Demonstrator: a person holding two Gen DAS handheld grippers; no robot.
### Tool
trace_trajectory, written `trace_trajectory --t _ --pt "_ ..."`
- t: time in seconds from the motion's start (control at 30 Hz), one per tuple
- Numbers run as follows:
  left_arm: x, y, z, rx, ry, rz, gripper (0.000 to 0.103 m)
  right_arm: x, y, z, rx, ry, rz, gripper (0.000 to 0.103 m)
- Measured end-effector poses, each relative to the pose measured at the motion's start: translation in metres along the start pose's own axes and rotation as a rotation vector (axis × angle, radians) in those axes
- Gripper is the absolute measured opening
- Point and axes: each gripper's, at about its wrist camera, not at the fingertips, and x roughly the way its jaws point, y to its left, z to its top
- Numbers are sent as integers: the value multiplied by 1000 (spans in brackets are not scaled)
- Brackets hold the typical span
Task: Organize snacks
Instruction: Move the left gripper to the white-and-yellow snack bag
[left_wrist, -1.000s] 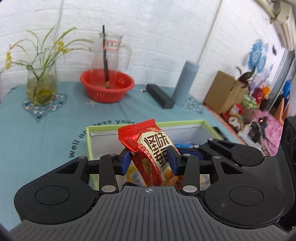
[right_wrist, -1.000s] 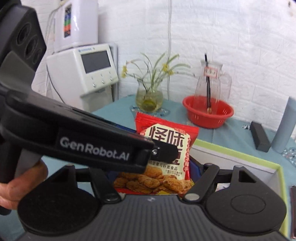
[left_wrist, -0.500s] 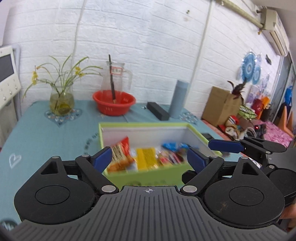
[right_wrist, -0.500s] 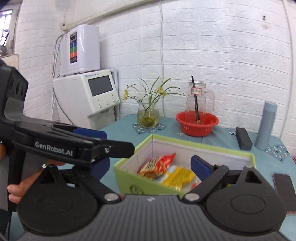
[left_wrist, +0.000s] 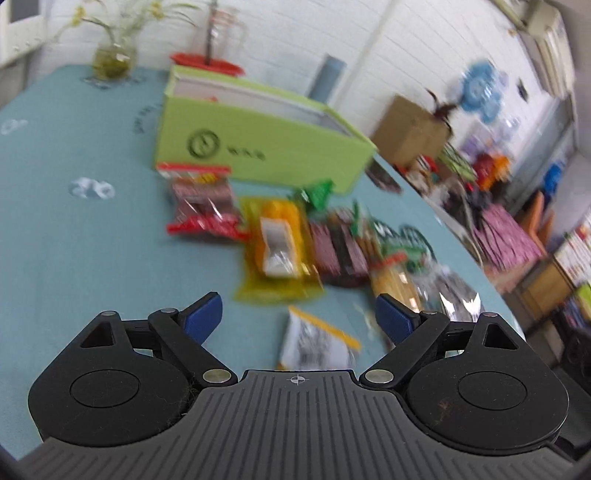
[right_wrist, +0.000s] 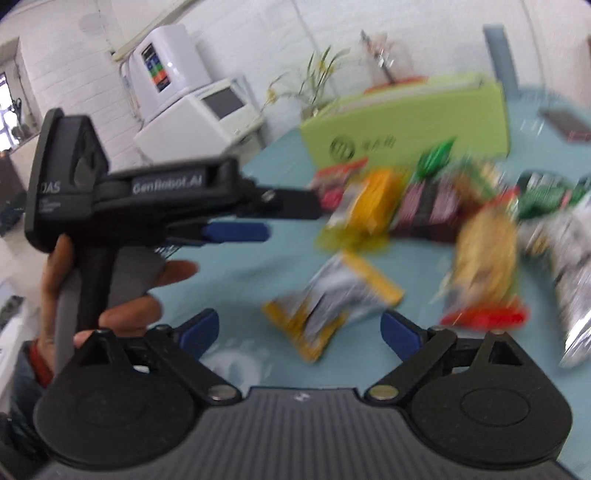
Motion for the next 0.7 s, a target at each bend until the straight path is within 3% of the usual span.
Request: trace_trajectory --t 0.07,0.13,0.23,0.3,0.47,0.6,0.7 --pt "3 -5 -3 32 24 24 71 6 5 2 -48 3 -21 93" --pt "6 -5 -5 45 47 -11 68 18 7 10 -95 17 -41 93" --pt "14 7 -6 -26 117 -70 54 35 14 22 -177 44 -33 94" --pt "14 17 -8 -66 130 -53 49 47 21 29 -240 67 -11 94" --pt "3 22 -7 -94 92 34 55 56 41 36 -330 58 -25 93" --pt "8 12 -7 -74 87 119 59 52 36 27 -293 54 -69 93" --pt "11 6 -9 -31 87 138 59 52 33 22 -269 40 -85 93"
